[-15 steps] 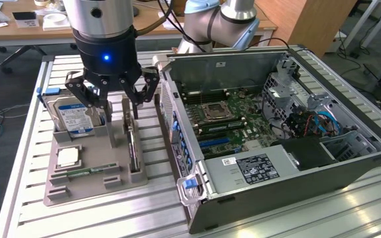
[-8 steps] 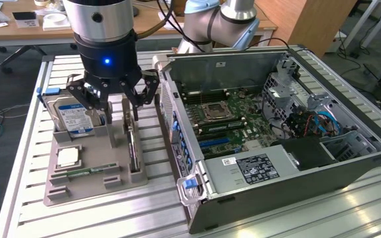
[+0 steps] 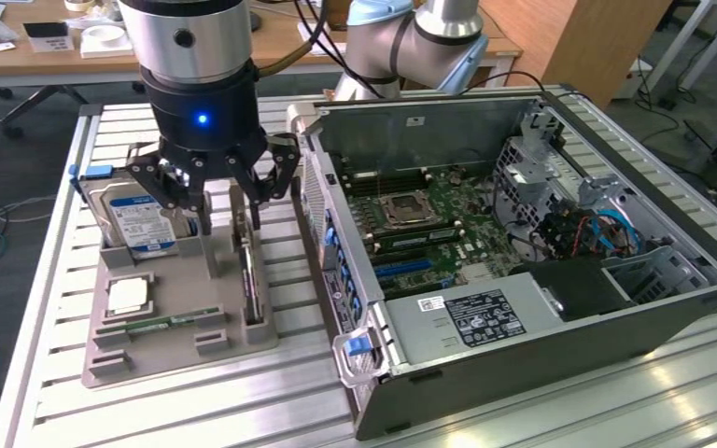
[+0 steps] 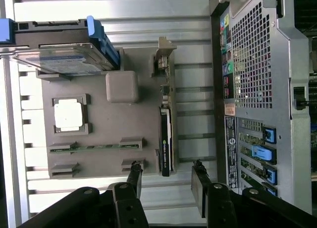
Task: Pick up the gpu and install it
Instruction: 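Pick up the gpu and move the gpu toward the slot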
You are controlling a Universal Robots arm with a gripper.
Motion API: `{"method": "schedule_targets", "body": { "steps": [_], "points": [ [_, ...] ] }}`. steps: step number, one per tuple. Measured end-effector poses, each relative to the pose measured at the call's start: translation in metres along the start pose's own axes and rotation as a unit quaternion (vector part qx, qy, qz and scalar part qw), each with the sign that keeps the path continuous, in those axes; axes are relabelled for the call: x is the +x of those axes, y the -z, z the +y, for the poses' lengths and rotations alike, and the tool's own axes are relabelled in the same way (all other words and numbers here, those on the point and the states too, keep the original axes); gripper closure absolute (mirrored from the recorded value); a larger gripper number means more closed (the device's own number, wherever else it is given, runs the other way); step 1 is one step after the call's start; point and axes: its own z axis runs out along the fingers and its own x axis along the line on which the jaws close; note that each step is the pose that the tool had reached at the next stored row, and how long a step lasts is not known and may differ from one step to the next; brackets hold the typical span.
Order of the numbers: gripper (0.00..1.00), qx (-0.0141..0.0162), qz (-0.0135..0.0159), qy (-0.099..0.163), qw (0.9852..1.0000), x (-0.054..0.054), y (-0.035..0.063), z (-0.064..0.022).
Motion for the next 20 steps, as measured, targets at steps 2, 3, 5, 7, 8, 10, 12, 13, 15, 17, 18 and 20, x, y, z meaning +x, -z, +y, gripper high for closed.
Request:
{"method": "schedule_targets", "body": {
  "steps": [2,3,5,7,8,10,12,13,15,17,18,20],
  "points": [
    [0.47,-0.0001,0.0,0.0,1.0,0.0,-0.0001,0.0],
    [0.47,-0.0001,-0.0001,0.0,1.0,0.0,-0.0004,0.0],
    [0.47,-0.0001,-0.0001,0.0,1.0,0.0,-0.0015,-0.0001],
    [0.47,-0.0001,-0.0001,0.0,1.0,0.0001,-0.0031,-0.0001],
    [0.47,-0.0001,0.0,0.0,1.0,0.0001,-0.0039,-0.0002],
    [0.47,0.0,0.0,0.0,1.0,0.0001,-0.0055,-0.0002],
    [0.47,0.0001,0.0001,0.0,1.0,0.0001,-0.0057,-0.0003],
    [0.47,0.0001,0.0001,0.0,1.0,0.0001,-0.0057,-0.0003],
    [0.47,0.0,0.0,0.0,1.0,0.0001,-0.0059,-0.0003],
    [0.47,0.0,0.0,0.0,1.0,0.0001,-0.0059,-0.0003],
    [0.47,0.0,0.0,0.0,1.0,0.0001,-0.0059,-0.0003],
    [0.47,0.0,0.0,0.0,1.0,0.0001,-0.0058,-0.0003]
  ]
}}
